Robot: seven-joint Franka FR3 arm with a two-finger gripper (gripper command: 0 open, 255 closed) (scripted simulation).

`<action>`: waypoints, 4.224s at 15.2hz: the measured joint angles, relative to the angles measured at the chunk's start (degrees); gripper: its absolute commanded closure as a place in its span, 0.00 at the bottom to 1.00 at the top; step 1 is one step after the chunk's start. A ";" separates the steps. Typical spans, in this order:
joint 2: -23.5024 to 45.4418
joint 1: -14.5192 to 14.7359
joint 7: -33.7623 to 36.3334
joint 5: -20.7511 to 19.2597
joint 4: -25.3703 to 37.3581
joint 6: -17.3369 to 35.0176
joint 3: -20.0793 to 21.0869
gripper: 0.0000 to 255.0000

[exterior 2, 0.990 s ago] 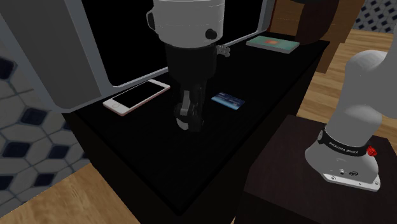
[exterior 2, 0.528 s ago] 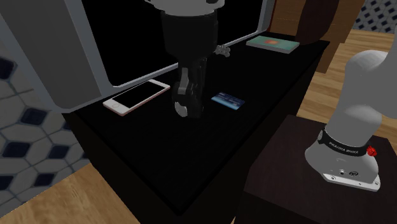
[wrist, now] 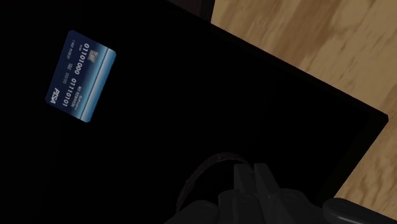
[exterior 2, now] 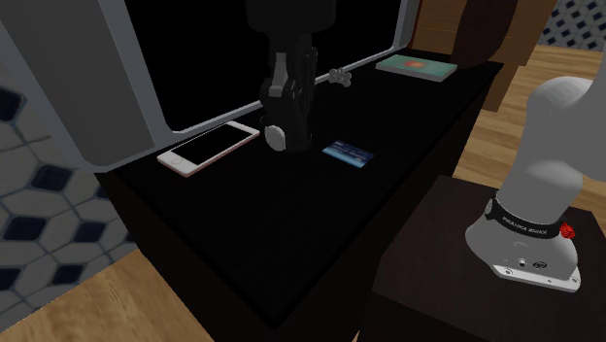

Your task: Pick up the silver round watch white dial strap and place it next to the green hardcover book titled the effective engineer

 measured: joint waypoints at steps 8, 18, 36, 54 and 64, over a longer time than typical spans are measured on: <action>-7.91 -2.34 -9.81 1.96 -6.68 -0.72 -6.57 1.00; -15.40 -6.47 -24.74 0.22 -14.22 -0.80 -17.52 1.00; -12.18 -15.70 -49.49 -7.52 -12.44 1.38 -36.16 1.00; 2.27 -21.98 -68.37 -7.68 -0.89 5.42 -48.78 1.00; 3.09 -22.07 -68.15 -7.57 -7.35 13.17 -49.00 1.00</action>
